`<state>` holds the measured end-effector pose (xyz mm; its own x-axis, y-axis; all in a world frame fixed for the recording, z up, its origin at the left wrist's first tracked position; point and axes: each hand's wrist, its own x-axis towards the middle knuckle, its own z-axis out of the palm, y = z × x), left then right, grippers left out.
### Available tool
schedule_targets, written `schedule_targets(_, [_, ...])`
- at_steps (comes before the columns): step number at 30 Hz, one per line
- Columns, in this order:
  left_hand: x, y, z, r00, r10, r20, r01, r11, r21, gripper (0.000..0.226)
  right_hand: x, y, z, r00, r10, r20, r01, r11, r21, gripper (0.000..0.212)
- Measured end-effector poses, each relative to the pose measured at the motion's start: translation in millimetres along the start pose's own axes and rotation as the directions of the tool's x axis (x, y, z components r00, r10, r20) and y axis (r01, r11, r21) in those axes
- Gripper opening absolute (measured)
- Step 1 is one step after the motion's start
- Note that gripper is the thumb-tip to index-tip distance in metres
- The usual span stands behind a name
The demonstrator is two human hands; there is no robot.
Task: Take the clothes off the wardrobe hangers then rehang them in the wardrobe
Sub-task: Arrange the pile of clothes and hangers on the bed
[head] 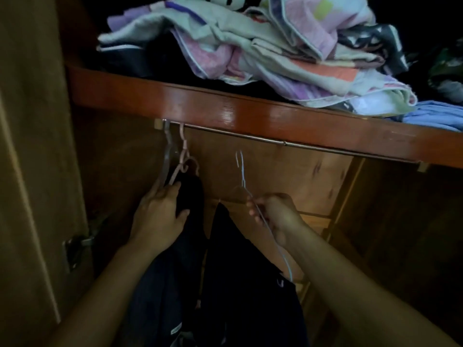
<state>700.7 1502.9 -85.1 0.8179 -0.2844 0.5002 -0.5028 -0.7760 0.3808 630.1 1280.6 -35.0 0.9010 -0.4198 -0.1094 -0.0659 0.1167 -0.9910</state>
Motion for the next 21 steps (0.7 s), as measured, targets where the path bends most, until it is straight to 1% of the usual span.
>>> schedule_targets(4, [0,-7,2,0.992,-0.05,0.115,0.049,0.999,0.01,0.066,18,-8,31,0.996,-0.071,-0.058,0.069,0.997,-0.035,0.019])
schedule_targets(6, [0,-8,1,0.993,-0.05,0.11,0.049,0.999,0.011,0.062,30,-11,46,0.994,-0.07,-0.089,0.07,0.998,-0.002,0.022])
schedule_targets(8, [1,-9,0,0.994,-0.027,0.105,0.027,1.0,0.006,0.059,40,-13,61,0.995,-0.051,-0.082,0.054,0.998,0.023,0.022])
schedule_targets(13, [3,-12,0,0.993,-0.014,0.12,0.019,0.999,-0.047,0.071,57,-21,101,0.996,-0.087,-0.016,0.087,0.996,0.012,0.018])
schedule_targets(16, [4,-12,1,0.993,-0.019,0.12,0.027,0.998,-0.06,0.073,60,-27,122,0.997,-0.078,0.019,0.077,0.995,0.07,0.026])
schedule_targets(19, [4,-12,1,0.995,-0.017,0.094,0.025,0.996,-0.085,0.066,66,-29,137,0.998,-0.059,0.036,0.056,0.995,0.081,0.03])
schedule_targets(21, [4,-10,1,0.997,-0.036,0.062,0.043,0.992,-0.118,0.053,69,-29,143,0.998,-0.053,0.027,0.05,0.995,0.086,0.03])
